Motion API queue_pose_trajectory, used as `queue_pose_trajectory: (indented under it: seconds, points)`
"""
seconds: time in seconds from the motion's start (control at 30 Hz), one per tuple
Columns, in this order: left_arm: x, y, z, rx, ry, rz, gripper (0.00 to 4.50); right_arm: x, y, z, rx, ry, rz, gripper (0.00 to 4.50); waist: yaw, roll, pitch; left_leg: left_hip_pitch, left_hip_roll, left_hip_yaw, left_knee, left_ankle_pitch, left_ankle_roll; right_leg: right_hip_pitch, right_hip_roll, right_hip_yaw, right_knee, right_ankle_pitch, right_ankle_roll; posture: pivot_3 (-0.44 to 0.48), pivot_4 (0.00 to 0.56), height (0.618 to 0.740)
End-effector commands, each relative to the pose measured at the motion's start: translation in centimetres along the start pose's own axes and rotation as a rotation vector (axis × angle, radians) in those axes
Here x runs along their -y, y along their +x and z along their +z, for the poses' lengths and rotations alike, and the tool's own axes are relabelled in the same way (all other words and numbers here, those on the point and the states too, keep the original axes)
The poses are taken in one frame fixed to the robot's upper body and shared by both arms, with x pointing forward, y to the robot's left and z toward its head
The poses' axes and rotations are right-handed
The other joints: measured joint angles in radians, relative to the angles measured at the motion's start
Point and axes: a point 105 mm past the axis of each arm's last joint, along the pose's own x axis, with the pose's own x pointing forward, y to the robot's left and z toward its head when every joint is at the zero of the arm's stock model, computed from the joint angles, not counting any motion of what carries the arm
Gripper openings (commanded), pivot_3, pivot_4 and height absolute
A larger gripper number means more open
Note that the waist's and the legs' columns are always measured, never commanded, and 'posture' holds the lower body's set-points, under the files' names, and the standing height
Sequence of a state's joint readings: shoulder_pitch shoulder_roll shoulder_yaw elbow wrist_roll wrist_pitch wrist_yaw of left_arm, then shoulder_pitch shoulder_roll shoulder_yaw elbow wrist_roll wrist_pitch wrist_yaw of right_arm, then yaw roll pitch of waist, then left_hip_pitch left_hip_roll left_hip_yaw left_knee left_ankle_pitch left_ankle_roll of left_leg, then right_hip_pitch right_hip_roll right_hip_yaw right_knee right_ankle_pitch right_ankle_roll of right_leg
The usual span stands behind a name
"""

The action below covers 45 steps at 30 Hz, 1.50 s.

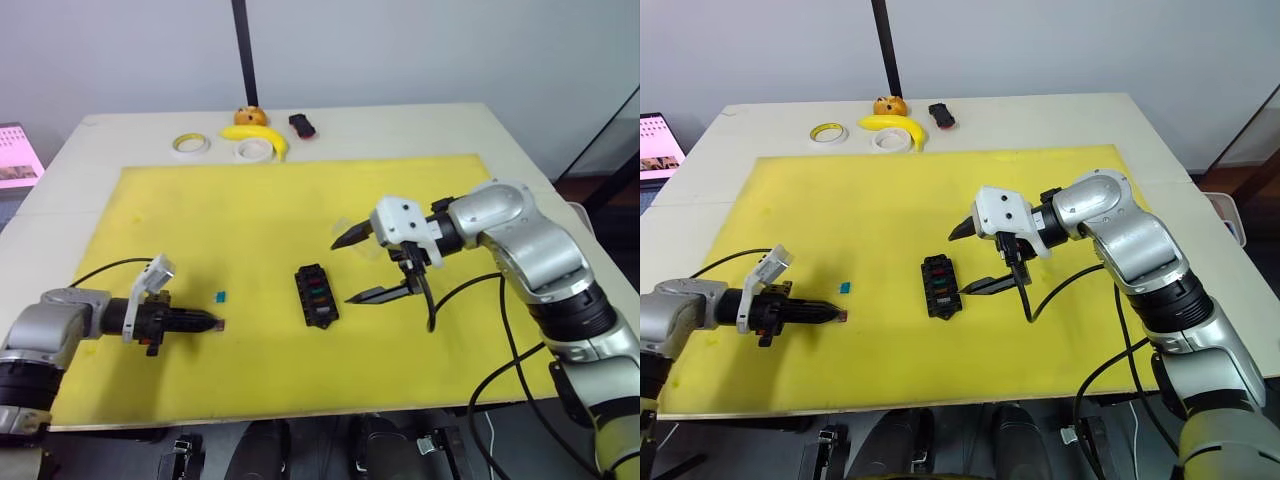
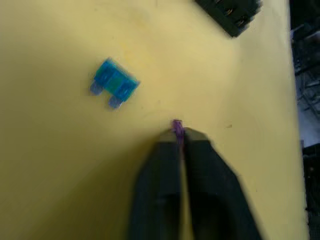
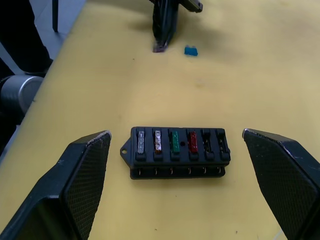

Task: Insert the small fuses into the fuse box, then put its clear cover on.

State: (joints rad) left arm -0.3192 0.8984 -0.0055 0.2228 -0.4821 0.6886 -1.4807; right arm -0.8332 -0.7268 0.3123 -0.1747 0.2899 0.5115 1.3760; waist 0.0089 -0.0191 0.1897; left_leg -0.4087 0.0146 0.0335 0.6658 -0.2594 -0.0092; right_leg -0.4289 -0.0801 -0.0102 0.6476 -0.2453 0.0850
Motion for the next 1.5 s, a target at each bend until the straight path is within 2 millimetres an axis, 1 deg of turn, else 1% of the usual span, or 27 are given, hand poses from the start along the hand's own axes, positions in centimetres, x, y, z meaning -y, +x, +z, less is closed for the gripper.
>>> queue_pose_trajectory:
  seconds: [0.03,0.3,0.53,0.63,0.77,0.9,1.0,1.2,1.3,1.37,1.43,1.5]
  points:
    - [0.1,0.0,0.1,-0.003,0.014,0.002,0.03,0.2,-0.1,0.4,0.000,-0.035,-0.014,4.50,-0.003,0.000,0.000,0.000,0.000,0.000,0.000,0.000,0.000,0.000,0.000,0.000,0.000,0.000,0.000,0.000,0.150,0.740]
    - [0.1,-0.5,0.0,-0.009,0.021,0.020,0.03,0.3,0.0,0.2,-0.009,-0.036,-0.021,4.50,-0.011,0.000,0.000,0.000,0.000,0.000,0.000,0.000,0.000,0.000,0.000,0.000,0.000,0.000,0.000,0.000,0.150,0.740]
    - [0.7,-2.7,-1.3,-0.036,0.004,0.078,0.03,0.2,-0.1,0.1,-0.006,-0.034,-0.027,4.50,-0.029,0.000,0.000,0.000,0.002,0.000,-0.001,0.000,0.000,-0.001,0.001,0.000,0.001,0.000,0.000,0.000,0.150,0.740]
    - [0.8,-3.2,-1.7,-0.045,-0.001,0.094,0.03,0.2,0.1,0.1,-0.002,-0.035,-0.025,4.50,-0.029,0.000,0.000,0.001,0.002,0.000,-0.002,0.000,0.000,-0.002,0.001,0.000,0.001,0.000,0.000,0.000,0.150,0.740]
    - [1.0,-3.5,-1.9,-0.046,0.000,0.108,0.03,0.3,0.4,0.2,0.007,-0.041,-0.023,4.50,-0.025,0.000,0.000,0.000,0.002,0.000,-0.002,0.000,0.000,-0.002,0.001,0.000,0.001,0.000,0.000,0.000,0.150,0.740]
    - [1.0,-3.5,-1.7,-0.029,0.006,0.114,0.03,0.4,0.7,0.3,0.013,-0.048,-0.019,4.50,-0.023,0.000,0.000,0.000,0.002,0.000,-0.001,0.000,0.000,-0.002,0.000,0.000,0.001,0.000,0.000,0.000,0.150,0.740]
    - [1.2,-3.3,-0.6,0.010,0.020,0.112,0.03,0.4,0.8,0.4,0.019,-0.051,-0.014,4.50,-0.022,0.000,0.000,0.000,0.002,0.000,-0.001,0.000,0.000,-0.002,0.000,0.000,0.001,0.000,0.000,0.000,0.150,0.740]
    - [1.7,-3.6,1.3,0.056,0.068,0.116,0.03,0.3,0.9,0.6,0.031,-0.048,-0.009,4.50,-0.022,0.000,0.000,0.000,0.002,0.000,-0.001,0.000,0.000,-0.002,0.000,0.000,0.001,0.000,0.000,0.000,0.150,0.740]
    - [2.7,-3.6,3.3,0.072,0.135,0.095,0.03,0.3,0.9,1.0,0.057,-0.020,-0.008,4.50,-0.023,0.000,0.000,0.000,0.002,0.000,-0.001,0.000,0.000,-0.002,0.000,0.000,0.001,0.000,0.000,0.000,0.150,0.740]
    - [3.7,-3.4,4.4,0.072,0.182,0.065,0.03,0.3,0.9,1.5,0.092,0.062,-0.001,4.50,-0.022,0.000,0.000,0.000,0.002,0.000,-0.001,0.000,0.000,-0.002,0.000,0.000,0.001,0.000,0.000,0.000,0.150,0.740]
    - [4.2,-3.1,4.9,0.067,0.208,0.050,0.03,0.3,1.0,1.9,0.121,0.132,0.016,4.50,-0.022,0.000,0.000,0.000,0.002,0.000,-0.001,0.000,0.000,-0.002,0.000,0.000,0.001,0.000,0.000,0.000,0.150,0.740]
    - [4.9,-2.6,5.8,0.067,0.257,0.022,0.03,0.2,1.4,2.4,0.155,0.220,0.040,4.50,-0.022,0.000,0.000,0.000,0.002,0.000,-0.001,0.000,0.000,-0.002,0.000,0.000,0.001,0.000,0.000,0.000,0.150,0.740]
